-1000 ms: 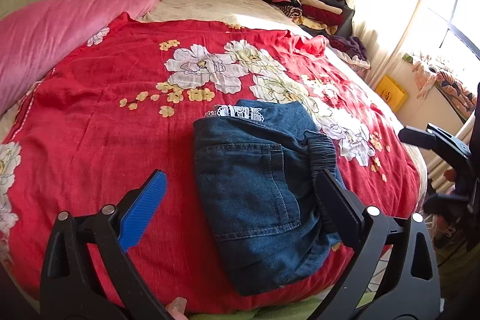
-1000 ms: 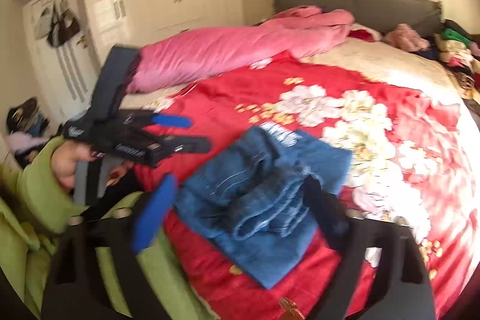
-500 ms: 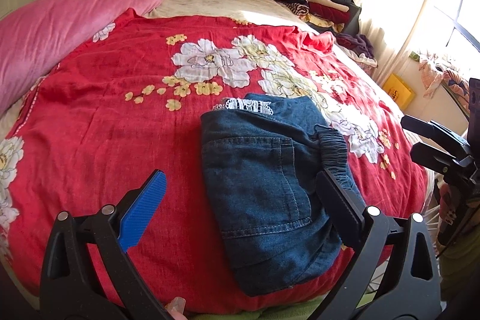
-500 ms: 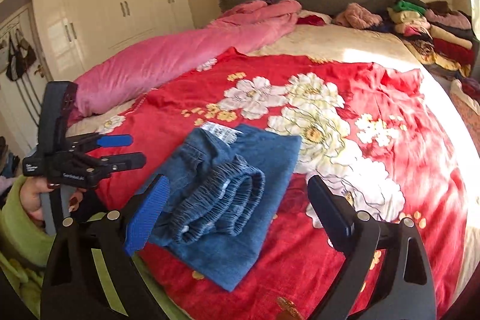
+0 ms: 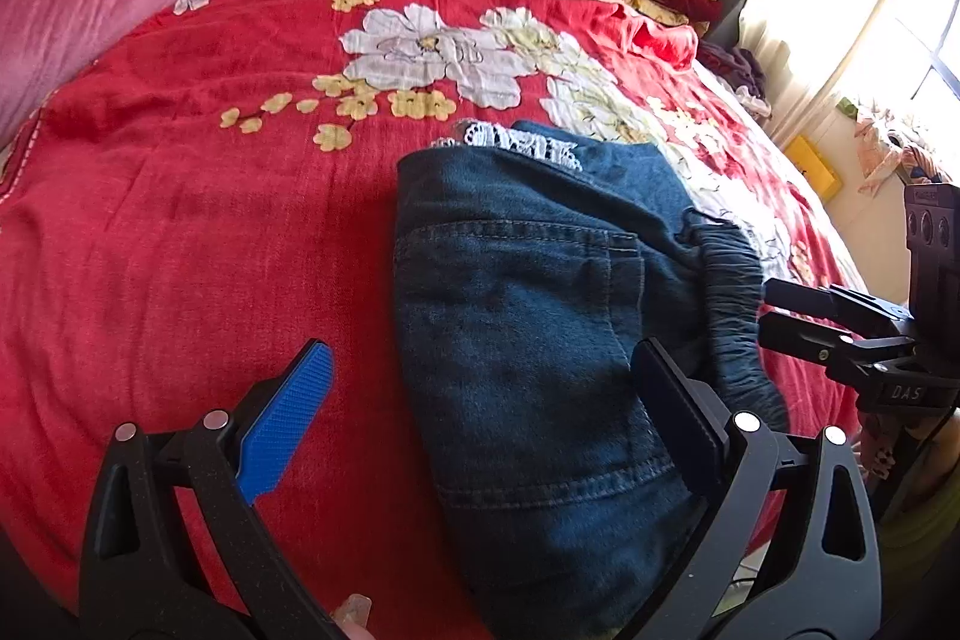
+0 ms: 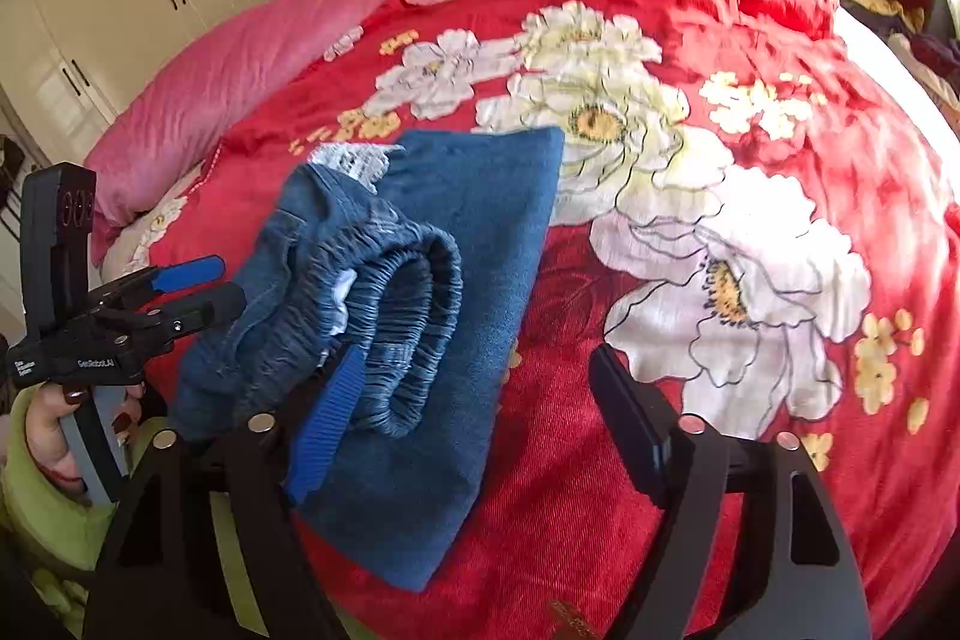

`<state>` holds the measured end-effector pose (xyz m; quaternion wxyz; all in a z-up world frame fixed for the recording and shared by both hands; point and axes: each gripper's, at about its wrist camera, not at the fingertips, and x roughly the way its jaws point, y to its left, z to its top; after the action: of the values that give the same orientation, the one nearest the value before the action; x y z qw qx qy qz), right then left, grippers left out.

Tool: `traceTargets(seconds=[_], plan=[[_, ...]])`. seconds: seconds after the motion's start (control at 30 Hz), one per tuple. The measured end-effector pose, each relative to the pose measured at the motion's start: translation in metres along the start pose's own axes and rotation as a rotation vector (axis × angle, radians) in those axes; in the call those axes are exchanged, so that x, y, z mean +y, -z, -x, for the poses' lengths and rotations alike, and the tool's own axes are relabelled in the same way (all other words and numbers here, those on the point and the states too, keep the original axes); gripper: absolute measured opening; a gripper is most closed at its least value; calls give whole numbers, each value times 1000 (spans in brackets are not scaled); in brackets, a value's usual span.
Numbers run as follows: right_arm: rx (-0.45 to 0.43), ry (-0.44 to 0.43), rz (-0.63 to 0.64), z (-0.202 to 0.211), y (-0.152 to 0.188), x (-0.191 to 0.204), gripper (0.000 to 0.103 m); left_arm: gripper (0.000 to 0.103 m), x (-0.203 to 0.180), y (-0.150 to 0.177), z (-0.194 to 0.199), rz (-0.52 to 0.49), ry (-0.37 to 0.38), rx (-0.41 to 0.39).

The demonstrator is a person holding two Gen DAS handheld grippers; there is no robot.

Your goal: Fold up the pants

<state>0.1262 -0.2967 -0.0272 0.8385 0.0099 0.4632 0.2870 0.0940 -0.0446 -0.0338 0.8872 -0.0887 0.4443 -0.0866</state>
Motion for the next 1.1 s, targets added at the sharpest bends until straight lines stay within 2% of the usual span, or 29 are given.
traceTargets(seconds=[0.1, 0.13, 0.2, 0.33, 0.43, 0.5, 0.53, 0.57, 0.6, 0.63, 0.7, 0.8, 1.1], plan=[[21, -26, -7, -13, -2, -1, 70, 93, 0, -1, -10, 10, 7, 24], [24, -38, -9, -16, -3, -1, 64, 93, 0, -1, -13, 8, 7, 29], [31, -66, -15, -21, -6, -1, 61, 93, -1, -2, -19, 6, 1, 35], [35, -87, -13, -28, -9, -1, 61, 89, -2, -4, -23, 9, 3, 34], [31, -99, -11, -30, -11, 0, 61, 81, -3, -5, -23, 10, 16, 28], [27, -105, -3, -32, -12, 1, 61, 72, -5, -6, -23, 6, 27, 28], [26, -113, 5, -33, -12, 3, 55, 70, -6, -7, -24, 3, 27, 28], [28, -129, 12, -33, -13, 4, 49, 61, -7, -7, -25, -1, 30, 28], [30, -149, 21, -33, -13, 6, 35, 51, -8, -8, -24, -3, 38, 25], [26, -155, 33, -33, -14, 9, 28, 48, -10, -8, -23, -6, 44, 23], [6, -130, 73, -28, -16, 18, 23, 36, -13, -9, -19, -19, 39, 15], [-37, -116, 114, -18, -22, 28, 19, 32, -16, -15, -13, -23, 38, -2], [-148, -83, 184, -2, -63, 40, 18, 32, -19, -60, 3, -29, 17, -98]])
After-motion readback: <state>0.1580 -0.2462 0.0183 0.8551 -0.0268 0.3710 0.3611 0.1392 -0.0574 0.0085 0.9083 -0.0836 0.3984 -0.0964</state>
